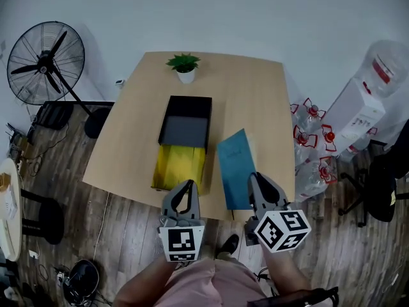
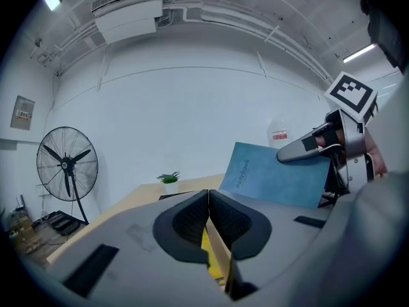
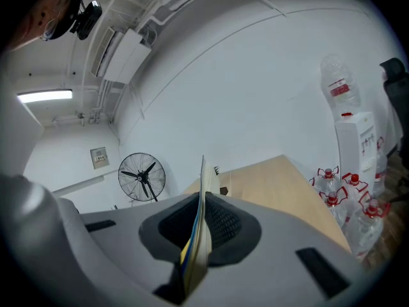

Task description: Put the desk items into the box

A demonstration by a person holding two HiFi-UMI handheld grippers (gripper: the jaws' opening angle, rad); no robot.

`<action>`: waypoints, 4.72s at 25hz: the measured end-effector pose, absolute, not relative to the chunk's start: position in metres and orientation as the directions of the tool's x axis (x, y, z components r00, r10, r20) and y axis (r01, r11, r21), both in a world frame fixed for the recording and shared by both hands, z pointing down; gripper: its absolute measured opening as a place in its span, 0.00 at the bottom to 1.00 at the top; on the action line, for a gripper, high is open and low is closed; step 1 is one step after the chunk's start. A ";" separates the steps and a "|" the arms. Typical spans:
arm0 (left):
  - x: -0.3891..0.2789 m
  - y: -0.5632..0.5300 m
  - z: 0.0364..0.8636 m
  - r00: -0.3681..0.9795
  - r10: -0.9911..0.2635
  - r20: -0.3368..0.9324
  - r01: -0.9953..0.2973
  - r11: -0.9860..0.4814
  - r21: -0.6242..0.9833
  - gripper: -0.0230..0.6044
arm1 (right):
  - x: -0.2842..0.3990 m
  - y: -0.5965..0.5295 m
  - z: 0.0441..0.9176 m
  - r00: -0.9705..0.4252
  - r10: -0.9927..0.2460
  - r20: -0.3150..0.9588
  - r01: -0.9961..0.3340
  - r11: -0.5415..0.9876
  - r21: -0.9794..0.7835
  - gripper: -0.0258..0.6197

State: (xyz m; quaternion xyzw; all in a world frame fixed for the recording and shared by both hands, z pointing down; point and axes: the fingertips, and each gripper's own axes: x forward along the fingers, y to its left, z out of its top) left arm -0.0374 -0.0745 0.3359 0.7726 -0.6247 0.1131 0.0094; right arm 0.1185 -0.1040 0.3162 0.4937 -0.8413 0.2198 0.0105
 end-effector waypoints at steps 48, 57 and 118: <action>-0.238 -0.094 0.411 0.282 -0.910 0.304 -0.946 -0.316 -0.070 0.06 | -0.078 -0.123 0.425 -0.389 -0.836 0.387 -0.873 0.200 -0.446 0.09; -0.228 -0.098 0.414 0.293 -0.903 0.315 -0.943 -0.327 -0.060 0.06 | -0.051 -0.123 0.442 -0.353 -0.823 0.445 -0.880 0.129 -0.458 0.10; -0.175 -0.073 0.438 0.363 -0.856 0.368 -0.914 -0.404 -0.039 0.06 | -0.080 -0.076 0.486 -0.529 -0.639 0.559 -0.848 0.376 -0.373 0.28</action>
